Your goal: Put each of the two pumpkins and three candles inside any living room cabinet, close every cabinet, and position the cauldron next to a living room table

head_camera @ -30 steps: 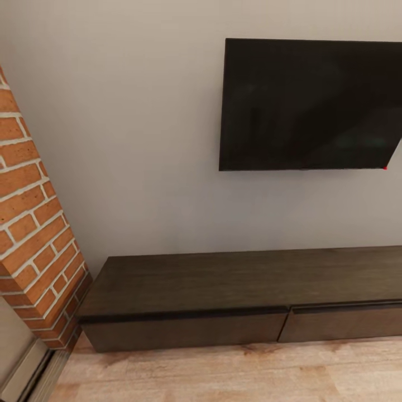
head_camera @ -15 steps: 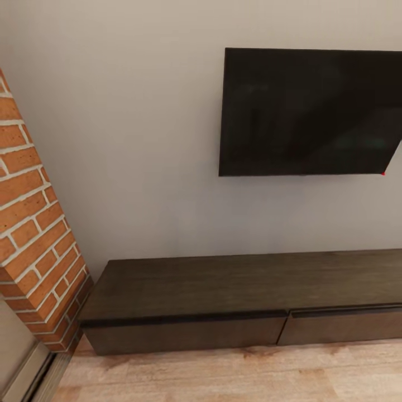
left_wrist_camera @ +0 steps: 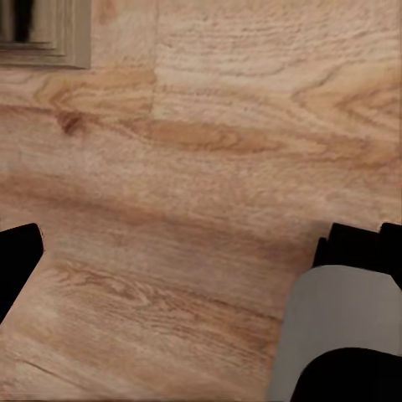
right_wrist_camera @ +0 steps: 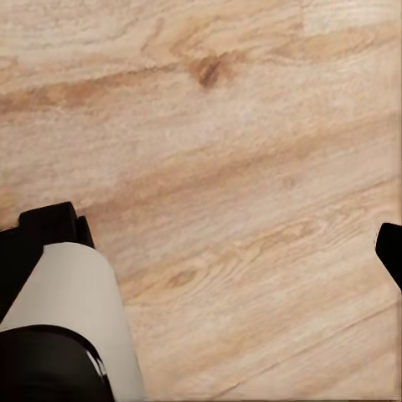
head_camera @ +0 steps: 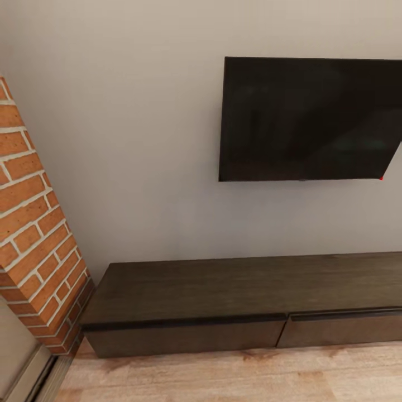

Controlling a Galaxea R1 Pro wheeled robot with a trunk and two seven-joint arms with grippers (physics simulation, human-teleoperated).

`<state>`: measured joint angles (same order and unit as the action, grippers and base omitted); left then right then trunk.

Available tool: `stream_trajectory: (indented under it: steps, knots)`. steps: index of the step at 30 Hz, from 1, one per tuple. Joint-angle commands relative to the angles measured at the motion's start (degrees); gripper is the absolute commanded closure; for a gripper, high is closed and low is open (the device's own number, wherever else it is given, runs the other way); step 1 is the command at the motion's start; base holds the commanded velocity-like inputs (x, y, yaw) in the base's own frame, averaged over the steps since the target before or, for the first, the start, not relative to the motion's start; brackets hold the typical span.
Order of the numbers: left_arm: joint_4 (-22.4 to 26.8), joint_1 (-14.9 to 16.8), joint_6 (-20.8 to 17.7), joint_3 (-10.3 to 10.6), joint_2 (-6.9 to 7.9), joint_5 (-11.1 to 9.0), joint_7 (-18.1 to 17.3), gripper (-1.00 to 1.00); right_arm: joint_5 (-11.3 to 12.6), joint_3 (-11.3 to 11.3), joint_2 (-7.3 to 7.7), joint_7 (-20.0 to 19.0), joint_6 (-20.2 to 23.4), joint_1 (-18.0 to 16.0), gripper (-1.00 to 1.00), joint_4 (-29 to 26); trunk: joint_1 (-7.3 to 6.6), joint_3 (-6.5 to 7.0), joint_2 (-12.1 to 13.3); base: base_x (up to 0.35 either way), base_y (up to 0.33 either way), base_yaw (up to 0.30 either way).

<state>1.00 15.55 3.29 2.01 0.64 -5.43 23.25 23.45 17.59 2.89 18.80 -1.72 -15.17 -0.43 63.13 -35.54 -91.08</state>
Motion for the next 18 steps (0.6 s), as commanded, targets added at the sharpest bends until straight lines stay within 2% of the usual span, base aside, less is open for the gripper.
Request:
stream_trajectory:
  steps: [1,7,14,18]
  knots:
    - [-0.2,-0.1,0.3,0.3,0.12,-0.5,0.0,-1.0,0.5,0.4,0.0,0.1,-0.2,0.1,-1.0,0.0,-0.23,0.13,0.4,0.0,0.0,0.0]
    - [-0.4,-2.4,0.2,0.3,0.42,-0.1,0.0,-1.0,0.4,0.5,-0.07,0.3,-0.1,1.5,-1.0,0.0,-1.55,1.21,2.8,0.0,0.0,0.0]
    - [-0.4,-4.6,0.3,0.3,0.38,2.4,-0.2,-1.0,0.4,0.5,0.0,0.3,-0.1,3.5,-1.0,0.0,-3.09,2.4,5.6,0.0,0.0,0.0]
    - [-0.4,-5.4,0.4,0.3,0.38,2.6,-3.1,-1.0,0.3,0.5,0.01,0.2,-0.2,4.5,-1.0,0.0,-3.97,3.0,7.2,0.0,0.0,0.0]
